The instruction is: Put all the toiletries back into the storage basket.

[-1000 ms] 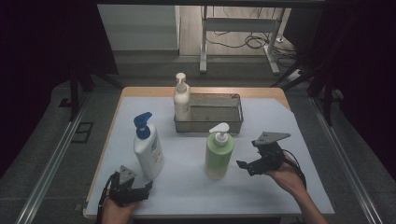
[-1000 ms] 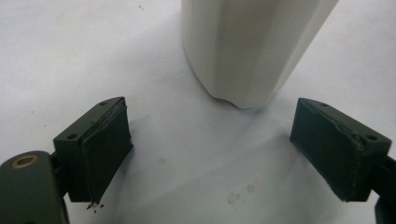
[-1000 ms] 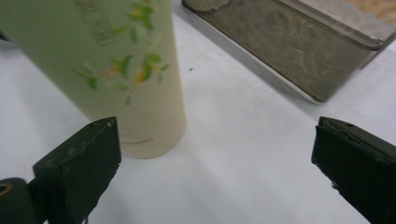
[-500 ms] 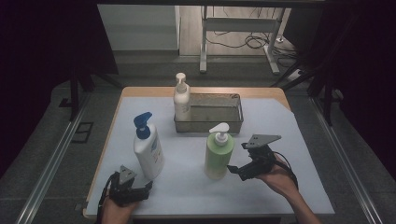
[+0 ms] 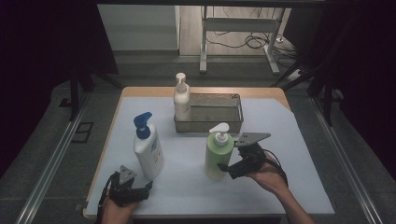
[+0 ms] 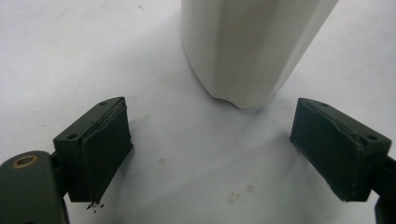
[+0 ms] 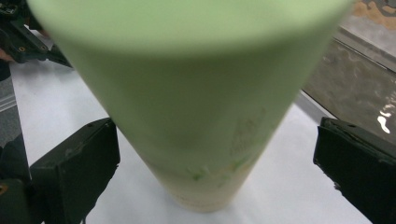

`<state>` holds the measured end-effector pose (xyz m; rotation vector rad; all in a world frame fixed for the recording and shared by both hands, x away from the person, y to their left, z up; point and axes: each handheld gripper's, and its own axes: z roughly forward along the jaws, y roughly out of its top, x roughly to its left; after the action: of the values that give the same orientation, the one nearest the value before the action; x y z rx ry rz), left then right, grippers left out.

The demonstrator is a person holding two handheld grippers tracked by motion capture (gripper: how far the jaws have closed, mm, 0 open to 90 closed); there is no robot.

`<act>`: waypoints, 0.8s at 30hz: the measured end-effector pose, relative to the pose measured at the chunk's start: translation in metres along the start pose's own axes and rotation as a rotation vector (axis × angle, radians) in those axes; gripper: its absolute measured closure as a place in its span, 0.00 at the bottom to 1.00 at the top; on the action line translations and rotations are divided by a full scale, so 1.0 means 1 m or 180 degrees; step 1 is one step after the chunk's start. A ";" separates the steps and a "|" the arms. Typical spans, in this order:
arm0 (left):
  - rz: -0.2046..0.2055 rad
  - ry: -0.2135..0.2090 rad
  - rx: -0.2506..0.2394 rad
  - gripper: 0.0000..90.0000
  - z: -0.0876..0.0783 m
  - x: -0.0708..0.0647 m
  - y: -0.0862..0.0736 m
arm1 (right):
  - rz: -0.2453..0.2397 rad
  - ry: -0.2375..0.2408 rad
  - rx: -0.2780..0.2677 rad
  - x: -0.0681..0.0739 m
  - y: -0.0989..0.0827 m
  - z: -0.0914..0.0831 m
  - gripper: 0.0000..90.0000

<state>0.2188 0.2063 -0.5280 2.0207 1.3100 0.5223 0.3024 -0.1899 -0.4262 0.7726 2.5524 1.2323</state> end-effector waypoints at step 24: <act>0.0000 -0.0001 0.0001 0.13 0.000 0.000 0.000 | -0.0050 -0.0098 -0.0038 0.012 0.014 0.017 0.13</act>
<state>0.2188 0.2063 -0.5279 2.0211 1.3099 0.5218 0.3044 -0.1650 -0.4260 0.7617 2.5197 1.2202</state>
